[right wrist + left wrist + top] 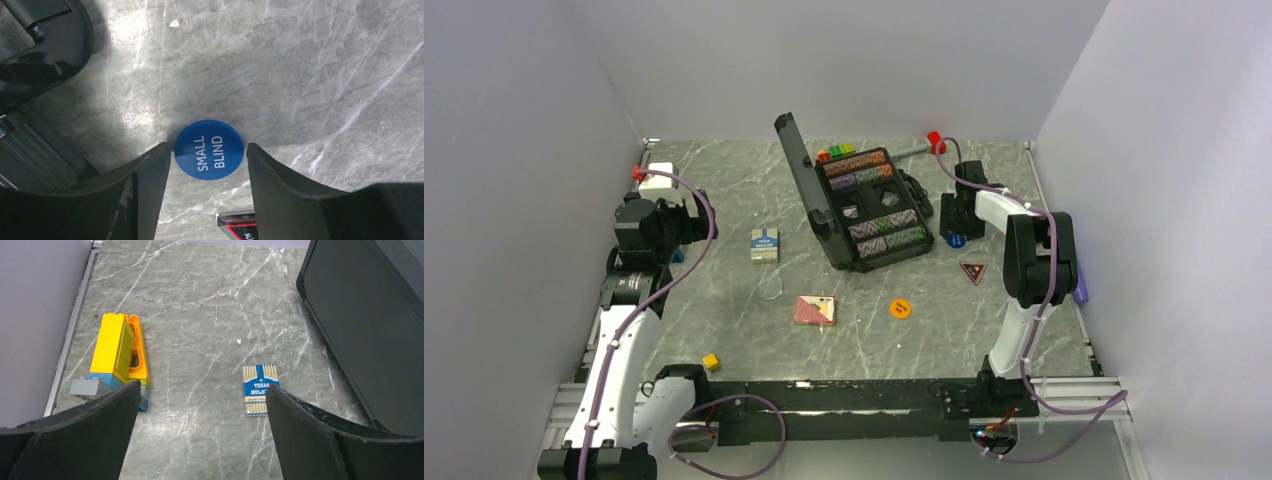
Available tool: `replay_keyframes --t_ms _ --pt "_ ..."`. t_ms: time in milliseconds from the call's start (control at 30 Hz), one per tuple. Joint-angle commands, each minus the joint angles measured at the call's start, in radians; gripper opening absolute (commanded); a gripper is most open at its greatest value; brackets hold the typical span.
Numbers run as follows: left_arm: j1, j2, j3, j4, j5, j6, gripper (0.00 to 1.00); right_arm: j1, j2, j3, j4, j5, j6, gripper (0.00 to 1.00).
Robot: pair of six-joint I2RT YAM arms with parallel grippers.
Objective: Pack up texas hold em set
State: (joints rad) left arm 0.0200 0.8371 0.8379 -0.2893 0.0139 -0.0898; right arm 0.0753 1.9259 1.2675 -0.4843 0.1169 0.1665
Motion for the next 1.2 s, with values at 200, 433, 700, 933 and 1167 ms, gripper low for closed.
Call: replay_keyframes --t_ms 200,433,700,933,1167 --pt "0.002 -0.024 0.01 0.038 0.003 0.002 0.99 -0.01 0.016 -0.038 -0.07 -0.064 0.029 0.61" --pt "0.002 -0.027 0.01 0.037 0.003 0.002 0.99 -0.019 0.015 -0.056 -0.088 -0.053 0.037 0.58" --pt "0.002 -0.028 0.01 0.038 0.003 0.002 0.99 -0.02 0.033 -0.063 -0.088 -0.016 0.036 0.49" --pt "0.002 -0.03 0.01 0.038 0.003 0.002 0.99 -0.021 -0.006 -0.045 -0.101 -0.045 0.033 0.43" --pt "0.003 -0.03 0.01 0.038 0.001 0.001 0.99 -0.02 -0.061 -0.014 -0.125 -0.066 0.032 0.42"
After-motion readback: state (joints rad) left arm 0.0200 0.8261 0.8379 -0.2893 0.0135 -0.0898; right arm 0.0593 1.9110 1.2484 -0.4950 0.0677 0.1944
